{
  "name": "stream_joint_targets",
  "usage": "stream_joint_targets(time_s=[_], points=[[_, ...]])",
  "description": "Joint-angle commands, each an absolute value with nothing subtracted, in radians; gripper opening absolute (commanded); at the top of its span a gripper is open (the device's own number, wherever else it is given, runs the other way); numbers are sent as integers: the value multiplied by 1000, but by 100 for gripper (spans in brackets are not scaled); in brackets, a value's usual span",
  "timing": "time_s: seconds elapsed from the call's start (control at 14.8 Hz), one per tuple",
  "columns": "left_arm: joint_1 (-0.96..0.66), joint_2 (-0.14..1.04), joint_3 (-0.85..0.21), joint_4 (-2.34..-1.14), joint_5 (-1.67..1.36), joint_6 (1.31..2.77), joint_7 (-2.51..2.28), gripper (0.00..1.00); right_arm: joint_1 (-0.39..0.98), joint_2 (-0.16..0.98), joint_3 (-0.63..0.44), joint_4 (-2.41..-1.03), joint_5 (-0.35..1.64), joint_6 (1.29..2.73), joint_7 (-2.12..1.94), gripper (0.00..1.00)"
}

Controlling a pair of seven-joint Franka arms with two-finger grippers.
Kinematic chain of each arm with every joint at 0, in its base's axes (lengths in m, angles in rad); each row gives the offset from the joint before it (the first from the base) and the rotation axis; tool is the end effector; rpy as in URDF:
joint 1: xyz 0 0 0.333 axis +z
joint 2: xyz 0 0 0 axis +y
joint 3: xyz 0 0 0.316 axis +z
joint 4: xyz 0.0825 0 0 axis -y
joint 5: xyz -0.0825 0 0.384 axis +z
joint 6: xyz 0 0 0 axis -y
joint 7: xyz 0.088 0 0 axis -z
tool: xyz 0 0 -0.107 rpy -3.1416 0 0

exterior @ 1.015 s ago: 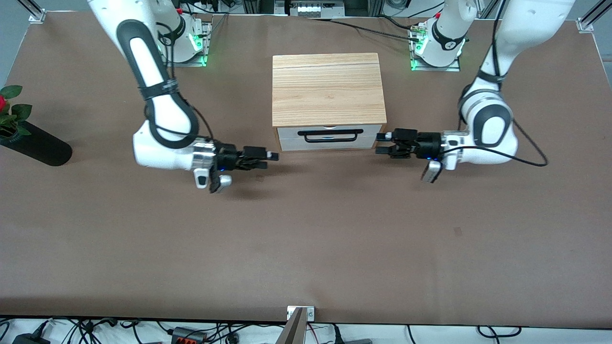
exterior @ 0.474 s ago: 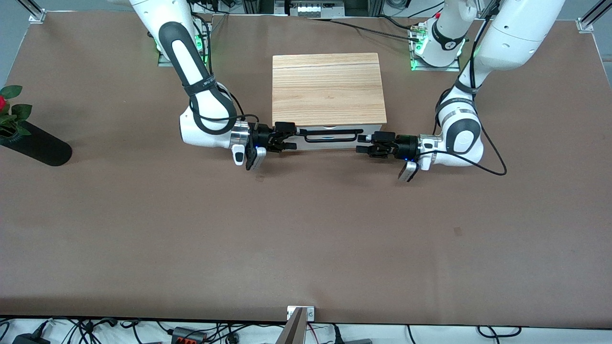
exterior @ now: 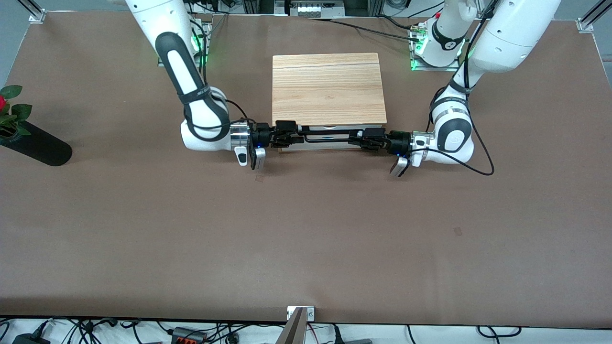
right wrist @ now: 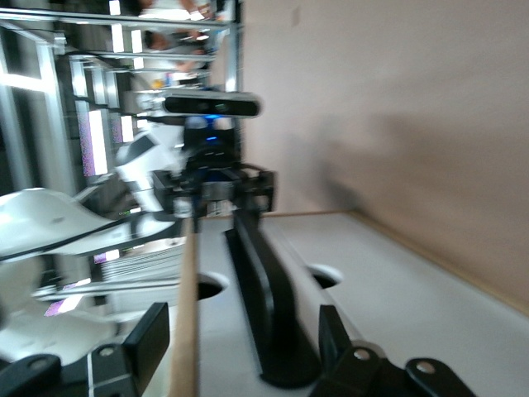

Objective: Pull top drawer with both arms simultaneously
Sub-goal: 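Close the right gripper and the left gripper on the black handle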

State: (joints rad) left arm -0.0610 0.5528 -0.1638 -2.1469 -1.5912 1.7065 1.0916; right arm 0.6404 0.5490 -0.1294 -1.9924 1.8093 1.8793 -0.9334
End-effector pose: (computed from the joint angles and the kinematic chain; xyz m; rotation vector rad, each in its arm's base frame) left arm 0.4891 -0.2104 0.1675 1.5985 -0.0711 -0.1234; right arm 0.4862 0.3593 0.2009 -1.7539 -0.1178 0.1315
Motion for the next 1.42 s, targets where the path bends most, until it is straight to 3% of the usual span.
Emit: stream_joint_targets(time_s=[0.0,0.34,0.41,0.54,0.81,1.35], points=[[-46,549,-178,-2161,-1609,1692,1140,46,600,598,-123,-1957,1833,1767,-953,66],[-40,569,-176,-2166,-1609,1692,1193,19,595,678,-123,-1871,1842,1772,-953,66],[-38,568,-176,-2166,-1609,1690,1193,11,600,680,-123,-1870,1854,1772,-953,64],[-37,568,-176,-2166,-1609,1690,1192,5,604,680,-123,-1864,1862,1773,-951,53],[-25,568,-176,-2163,-1606,1675,1184,1,610,681,-123,-1868,1859,1772,-937,39],[-25,568,-176,-2158,-1605,1675,1180,1,632,683,-123,-1876,1856,1778,-937,25]])
